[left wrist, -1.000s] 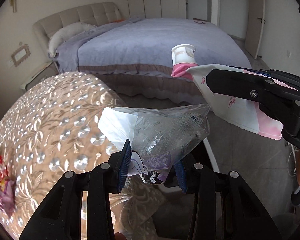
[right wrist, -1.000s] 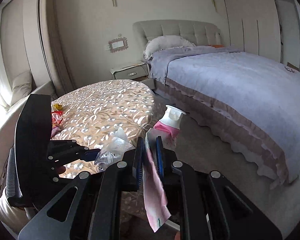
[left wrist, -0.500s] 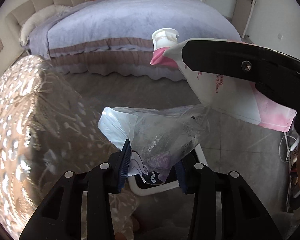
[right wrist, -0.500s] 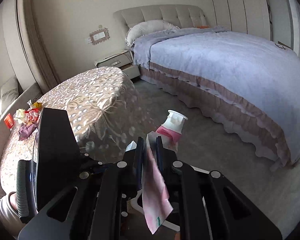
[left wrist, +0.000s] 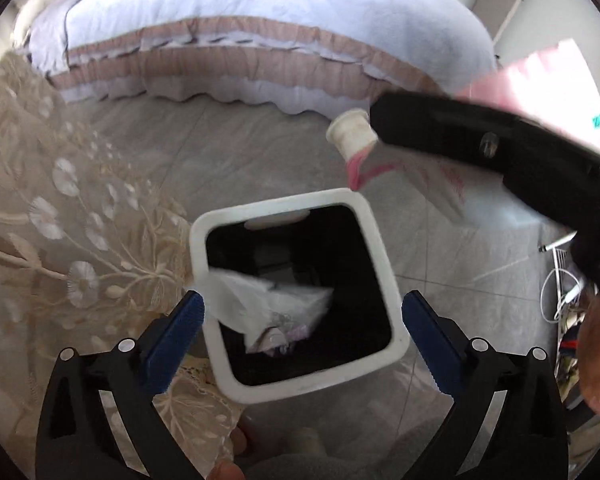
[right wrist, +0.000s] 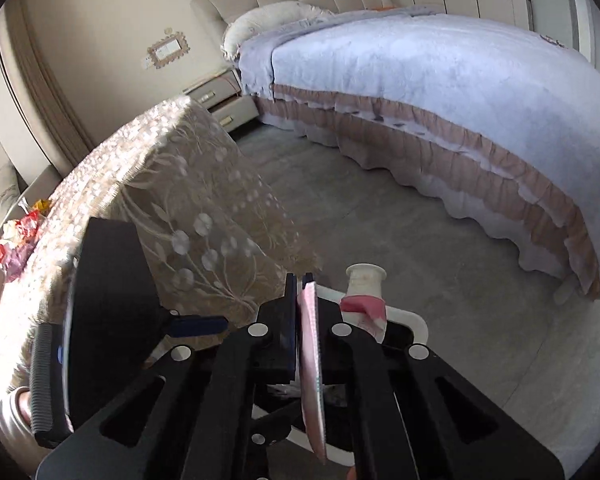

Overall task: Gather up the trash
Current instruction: 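Open the left tool over the bin while the right tool drops the pink package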

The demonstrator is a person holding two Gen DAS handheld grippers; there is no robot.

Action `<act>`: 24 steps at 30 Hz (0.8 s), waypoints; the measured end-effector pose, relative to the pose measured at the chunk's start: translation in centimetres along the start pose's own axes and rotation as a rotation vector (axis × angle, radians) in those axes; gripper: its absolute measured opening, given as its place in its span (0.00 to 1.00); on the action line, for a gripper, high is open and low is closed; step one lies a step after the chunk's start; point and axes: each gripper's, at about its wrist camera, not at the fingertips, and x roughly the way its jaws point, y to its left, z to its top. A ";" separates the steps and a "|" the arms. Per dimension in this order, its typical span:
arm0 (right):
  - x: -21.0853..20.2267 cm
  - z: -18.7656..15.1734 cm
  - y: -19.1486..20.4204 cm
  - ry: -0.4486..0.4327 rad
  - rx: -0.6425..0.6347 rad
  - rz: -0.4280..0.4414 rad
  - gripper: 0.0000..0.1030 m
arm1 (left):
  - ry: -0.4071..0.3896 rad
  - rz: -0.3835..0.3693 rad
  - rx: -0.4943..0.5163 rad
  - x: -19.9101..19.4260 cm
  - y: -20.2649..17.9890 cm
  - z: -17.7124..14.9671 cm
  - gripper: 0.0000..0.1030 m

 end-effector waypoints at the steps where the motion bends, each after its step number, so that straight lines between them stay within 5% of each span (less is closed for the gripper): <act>1: 0.4 -0.1 -0.1 0.009 0.004 0.003 0.04 | 0.001 0.003 0.003 0.1 0.0 0.0 0.95; 17: 3.5 -0.6 0.8 0.124 -0.003 0.069 0.05 | -0.024 0.102 0.097 -2.1 -1.2 -2.3 0.95; 19: 3.9 -0.7 1.3 0.158 -0.022 0.083 0.37 | -0.026 0.099 0.096 -2.6 -1.3 -2.5 0.95; 20: 3.9 -0.7 1.5 0.160 -0.029 0.072 0.93 | -0.029 0.099 0.095 -2.7 -1.4 -2.5 0.95; 24: 3.8 -1.1 2.5 0.149 -0.087 0.013 0.96 | -0.030 0.084 0.086 -3.0 -1.4 -2.6 0.95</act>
